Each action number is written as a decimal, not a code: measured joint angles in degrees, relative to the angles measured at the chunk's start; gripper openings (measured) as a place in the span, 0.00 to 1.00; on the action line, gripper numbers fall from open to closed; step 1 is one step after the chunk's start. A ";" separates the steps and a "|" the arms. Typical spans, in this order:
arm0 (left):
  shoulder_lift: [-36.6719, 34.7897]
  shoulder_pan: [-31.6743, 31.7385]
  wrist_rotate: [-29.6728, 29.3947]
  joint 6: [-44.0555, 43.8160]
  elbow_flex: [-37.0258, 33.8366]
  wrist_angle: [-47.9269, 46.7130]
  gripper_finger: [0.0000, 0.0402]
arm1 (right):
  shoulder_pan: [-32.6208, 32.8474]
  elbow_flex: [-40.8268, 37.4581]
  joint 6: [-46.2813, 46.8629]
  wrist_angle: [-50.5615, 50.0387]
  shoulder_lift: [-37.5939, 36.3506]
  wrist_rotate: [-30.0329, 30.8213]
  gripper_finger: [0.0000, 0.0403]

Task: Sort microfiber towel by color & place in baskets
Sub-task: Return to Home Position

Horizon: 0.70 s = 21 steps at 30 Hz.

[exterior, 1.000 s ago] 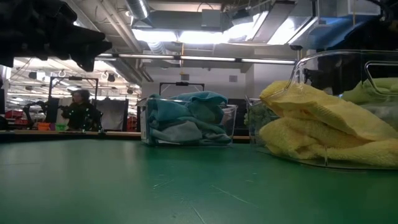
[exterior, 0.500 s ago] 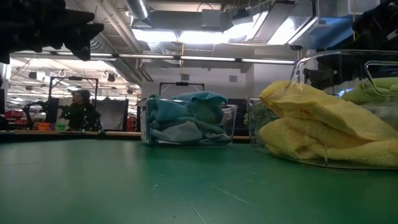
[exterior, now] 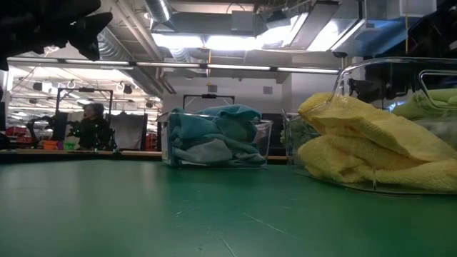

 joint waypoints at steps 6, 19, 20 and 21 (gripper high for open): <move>0.00 -0.02 0.00 0.00 0.00 -0.17 0.33 | 0.00 0.00 0.00 -0.07 -3.16 -0.02 0.08; 0.00 0.00 0.00 0.00 0.00 -0.13 0.33 | -0.11 0.04 0.00 -0.24 -6.18 -0.39 0.08; 0.00 0.00 0.00 0.00 0.00 -0.15 0.33 | -0.11 0.04 0.00 -0.23 -6.19 -0.39 0.08; 0.00 0.00 0.00 0.00 0.00 -0.13 0.33 | -0.11 0.04 0.00 -0.26 -6.16 -0.39 0.08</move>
